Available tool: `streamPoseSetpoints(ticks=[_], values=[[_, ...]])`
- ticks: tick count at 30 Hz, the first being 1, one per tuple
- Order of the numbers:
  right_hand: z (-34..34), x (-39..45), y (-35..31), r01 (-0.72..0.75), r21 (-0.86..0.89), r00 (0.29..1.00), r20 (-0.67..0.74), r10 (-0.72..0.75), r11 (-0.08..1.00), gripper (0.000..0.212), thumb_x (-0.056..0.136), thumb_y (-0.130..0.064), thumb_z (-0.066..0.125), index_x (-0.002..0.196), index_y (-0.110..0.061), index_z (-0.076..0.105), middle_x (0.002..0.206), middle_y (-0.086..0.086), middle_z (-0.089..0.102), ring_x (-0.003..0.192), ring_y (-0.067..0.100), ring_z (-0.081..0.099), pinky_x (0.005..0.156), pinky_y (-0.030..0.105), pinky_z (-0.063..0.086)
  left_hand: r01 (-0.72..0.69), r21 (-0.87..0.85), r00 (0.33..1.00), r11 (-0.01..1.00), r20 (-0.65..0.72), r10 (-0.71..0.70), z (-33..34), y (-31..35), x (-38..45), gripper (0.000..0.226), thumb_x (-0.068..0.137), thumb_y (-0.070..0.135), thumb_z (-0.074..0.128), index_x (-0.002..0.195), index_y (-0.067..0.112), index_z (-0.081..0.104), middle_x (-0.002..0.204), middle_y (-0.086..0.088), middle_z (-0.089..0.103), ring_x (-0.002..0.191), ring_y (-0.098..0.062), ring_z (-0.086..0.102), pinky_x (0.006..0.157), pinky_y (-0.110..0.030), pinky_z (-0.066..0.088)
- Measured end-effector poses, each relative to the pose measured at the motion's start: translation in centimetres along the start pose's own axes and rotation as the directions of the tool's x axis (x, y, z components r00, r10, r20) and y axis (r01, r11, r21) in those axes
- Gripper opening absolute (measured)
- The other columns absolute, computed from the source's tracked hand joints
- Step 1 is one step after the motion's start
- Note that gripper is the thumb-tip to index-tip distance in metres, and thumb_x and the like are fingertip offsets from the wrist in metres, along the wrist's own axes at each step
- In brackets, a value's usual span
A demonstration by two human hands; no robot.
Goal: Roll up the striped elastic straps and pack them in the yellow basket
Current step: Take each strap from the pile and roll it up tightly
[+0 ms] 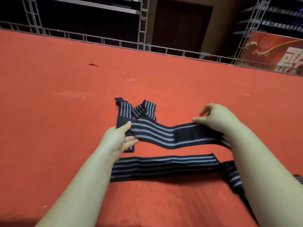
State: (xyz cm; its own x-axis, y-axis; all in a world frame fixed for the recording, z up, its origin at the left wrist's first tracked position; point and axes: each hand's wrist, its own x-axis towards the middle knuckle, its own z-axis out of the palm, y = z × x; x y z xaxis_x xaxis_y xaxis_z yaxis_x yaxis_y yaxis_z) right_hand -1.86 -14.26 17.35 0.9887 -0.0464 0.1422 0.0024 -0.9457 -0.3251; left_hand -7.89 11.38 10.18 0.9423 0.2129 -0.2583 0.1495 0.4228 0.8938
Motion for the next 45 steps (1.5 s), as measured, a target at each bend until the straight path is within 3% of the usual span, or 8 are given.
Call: streamPoseSetpoints(ticks=[6,9,12,15,18,22,29,45], values=[[10.5,-5.4,-6.1,0.270,0.367,0.946,0.073,-0.317,0.890,0.048,0.077,-0.050,0.070,0.116,-0.026,0.056,0.111,-0.006,0.059,0.102,0.009,0.054,0.088,0.026,0.042,0.089,0.069,0.993,0.994,0.072,-0.094,-1.9,-1.1,0.0,0.020,0.098,0.013,0.046,0.111,0.001,0.055,0.095,-0.015,0.068,0.080,-0.027,0.068,0.062,-0.031,0.059],[14.8,-7.3,-8.4,0.373,0.406,0.861,0.183,-0.475,0.834,0.096,0.069,-0.053,0.075,0.147,-0.024,0.027,0.146,-0.005,0.037,0.135,0.011,0.033,0.112,0.030,0.028,0.134,0.132,0.985,0.982,0.094,-0.147,-3.8,-1.3,0.2,0.025,0.098,0.014,0.044,0.114,-0.001,0.056,0.097,-0.018,0.068,0.079,-0.027,0.068,0.058,-0.030,0.059],[16.8,-7.5,-9.6,0.427,0.334,0.819,0.252,-0.516,0.840,0.112,0.071,-0.044,0.077,0.152,-0.027,0.002,0.157,-0.004,0.015,0.146,0.016,0.008,0.118,0.034,0.013,0.153,0.213,0.977,0.965,0.114,-0.180,-6.6,-1.5,0.4,0.024,0.099,0.013,0.043,0.115,0.002,0.058,0.099,-0.015,0.069,0.078,-0.026,0.069,0.059,-0.028,0.059],[17.9,-7.1,-10.6,0.402,0.345,0.809,0.300,-0.506,0.848,0.108,0.071,-0.036,0.076,0.151,-0.029,0.005,0.151,0.000,0.027,0.142,0.020,0.019,0.116,0.036,0.020,0.196,0.302,0.958,0.933,0.142,-0.247,-9.6,-1.6,0.7,0.019,0.097,0.015,0.047,0.107,0.007,0.062,0.097,-0.011,0.072,0.077,-0.021,0.072,0.057,-0.026,0.057],[19.4,-7.1,-11.8,0.414,0.304,0.802,0.325,-0.502,0.858,0.093,0.069,-0.031,0.074,0.147,-0.026,0.023,0.135,0.000,0.041,0.128,0.021,0.038,0.107,0.031,0.032,0.187,0.477,0.974,0.859,0.024,-0.226,-12.4,-1.6,1.5,0.011,0.091,0.017,0.059,0.085,0.009,0.063,0.081,-0.007,0.070,0.058,-0.009,0.069,0.046,-0.017,0.051],[21.2,-7.2,-12.8,0.418,0.301,0.767,0.390,-0.510,0.857,0.091,0.069,-0.035,0.073,0.146,-0.027,0.025,0.129,-0.002,0.041,0.125,0.016,0.039,0.107,0.031,0.034,0.211,0.623,0.977,0.753,-0.109,-0.183,-15.2,-2.0,2.9,0.018,0.085,0.017,0.068,0.072,0.008,0.060,0.062,-0.005,0.062,0.040,-0.004,0.058,0.037,-0.014,0.044],[22.7,-7.0,-13.3,0.421,0.301,0.741,0.430,-0.516,0.855,0.089,0.070,-0.039,0.073,0.145,-0.030,0.026,0.121,-0.011,0.037,0.126,0.011,0.035,0.108,0.030,0.032,0.293,0.631,0.955,0.718,-0.156,-0.252,-17.3,-3.3,3.8,0.012,0.088,0.012,0.063,0.080,0.004,0.059,0.073,-0.009,0.062,0.037,-0.004,0.059,0.036,-0.015,0.045],[24.1,-7.9,-13.6,0.495,0.293,0.751,0.329,-0.572,0.818,0.080,0.071,-0.052,0.074,0.140,-0.035,0.038,0.124,-0.011,0.040,0.120,0.007,0.031,0.103,0.020,0.025,0.264,0.641,0.963,0.721,-0.221,-0.156,-18.8,-4.0,4.1,0.015,0.081,0.007,0.069,0.068,0.004,0.063,0.050,-0.008,0.059,0.042,-0.011,0.054,0.044,-0.018,0.047]])
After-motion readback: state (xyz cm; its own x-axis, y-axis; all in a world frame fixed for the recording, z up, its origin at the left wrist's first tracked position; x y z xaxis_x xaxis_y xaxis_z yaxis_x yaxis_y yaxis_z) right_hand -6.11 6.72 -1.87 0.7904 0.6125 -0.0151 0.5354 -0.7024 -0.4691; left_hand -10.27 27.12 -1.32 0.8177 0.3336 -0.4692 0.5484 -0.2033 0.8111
